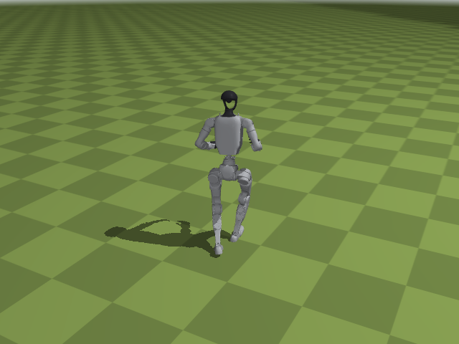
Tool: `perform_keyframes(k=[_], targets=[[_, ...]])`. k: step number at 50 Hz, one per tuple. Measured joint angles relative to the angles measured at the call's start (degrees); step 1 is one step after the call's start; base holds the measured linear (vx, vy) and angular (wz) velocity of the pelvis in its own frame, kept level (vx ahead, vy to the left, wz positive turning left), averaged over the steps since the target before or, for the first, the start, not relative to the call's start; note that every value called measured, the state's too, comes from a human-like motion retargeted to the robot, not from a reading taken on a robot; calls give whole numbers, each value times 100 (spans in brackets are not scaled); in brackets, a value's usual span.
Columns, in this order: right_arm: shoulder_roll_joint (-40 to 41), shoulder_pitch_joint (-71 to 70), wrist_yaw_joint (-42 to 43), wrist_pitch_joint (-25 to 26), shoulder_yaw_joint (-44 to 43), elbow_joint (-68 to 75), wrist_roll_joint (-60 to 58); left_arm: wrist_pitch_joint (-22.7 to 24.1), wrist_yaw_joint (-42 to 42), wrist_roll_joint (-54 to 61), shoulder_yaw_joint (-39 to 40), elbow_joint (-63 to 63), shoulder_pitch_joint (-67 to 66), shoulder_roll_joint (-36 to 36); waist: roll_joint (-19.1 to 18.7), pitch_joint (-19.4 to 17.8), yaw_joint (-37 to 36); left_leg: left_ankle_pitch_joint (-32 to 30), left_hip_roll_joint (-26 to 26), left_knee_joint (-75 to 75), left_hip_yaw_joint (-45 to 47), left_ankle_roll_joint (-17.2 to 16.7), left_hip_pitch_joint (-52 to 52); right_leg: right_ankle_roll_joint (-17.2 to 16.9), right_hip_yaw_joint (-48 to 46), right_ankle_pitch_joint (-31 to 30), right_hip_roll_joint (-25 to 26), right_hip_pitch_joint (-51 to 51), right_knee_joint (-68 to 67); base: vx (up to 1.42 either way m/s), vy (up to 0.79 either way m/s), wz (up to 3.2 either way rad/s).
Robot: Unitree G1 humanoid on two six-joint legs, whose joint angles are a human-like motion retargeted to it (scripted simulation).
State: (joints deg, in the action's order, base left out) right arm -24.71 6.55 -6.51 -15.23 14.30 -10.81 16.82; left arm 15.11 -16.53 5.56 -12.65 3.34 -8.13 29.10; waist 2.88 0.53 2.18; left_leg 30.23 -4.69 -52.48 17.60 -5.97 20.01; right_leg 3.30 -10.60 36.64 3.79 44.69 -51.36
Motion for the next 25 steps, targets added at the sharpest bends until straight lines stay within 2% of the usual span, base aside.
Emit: perform_keyframes(k=[5, 7, 11, 13, 16, 19, 22, 25], targets=[[35, 45, 136, -27, -152, 14, -52, -64, -356, 32, 156, 72, -477, 31, -410, 72, -269, -297, -516, -820, -95, -199, 806, -50, -202, -343, 210, -186, 508, 7, 11, -13], [11, 97, 179, -52, -263, -41, -115, -100, -482, 130, 246, 131, -712, 93, -475, 127, -331, -324, -519, -779, -124, -209, 1010, -108, -203, -428, 159, -261, 558, 17, 15, 2], [-79, 257, 280, -102, -508, -165, -307, -134, -571, 322, 462, 226, -1160, 191, -446, 193, -270, -342, -247, -400, -104, -69, 1114, -156, -100, -306, -182, -197, 86, 19, 17, 25], [-140, 210, 314, -120, -604, -292, -434, -120, -533, 427, 591, 265, -1334, 227, -299, 174, -81, -320, 152, 10, -66, 85, 890, -139, 36, -64, -540, -116, -454, 19, 17, 55], [-171, 181, 345, -157, -666, -398, -609, -70, -418, 465, 688, 280, -1432, 258, -222, 113, 97, 161, 360, -144, -55, 328, 798, 28, 74, 103, -930, 141, -1526, 14, 14, 39], [-195, 5, 398, -162, -651, -391, -738, -30, -203, 512, 772, 161, -1159, 313, -19, -147, 429, 377, 801, 301, -25, 518, 178, 137, 97, 86, -1445, 258, -2276, 22, 12, 53], [-146, -97, 409, -150, -555, -306, -699, -36, -53, 671, 685, -46, -890, 237, -12, -228, 641, 244, 849, 421, -77, 491, -135, 11, 86, -159, -1283, 297, -2027, 22, 5, 40], [-106, -90, 406, -131, -440, -221, -556, -56, 11, 894, 506, -278, -714, 61, -159, -170, 646, -54, 686, 285, -251, 282, -223, -259, -114, -672, -782, 88, -1024, 25, 0, 5]])
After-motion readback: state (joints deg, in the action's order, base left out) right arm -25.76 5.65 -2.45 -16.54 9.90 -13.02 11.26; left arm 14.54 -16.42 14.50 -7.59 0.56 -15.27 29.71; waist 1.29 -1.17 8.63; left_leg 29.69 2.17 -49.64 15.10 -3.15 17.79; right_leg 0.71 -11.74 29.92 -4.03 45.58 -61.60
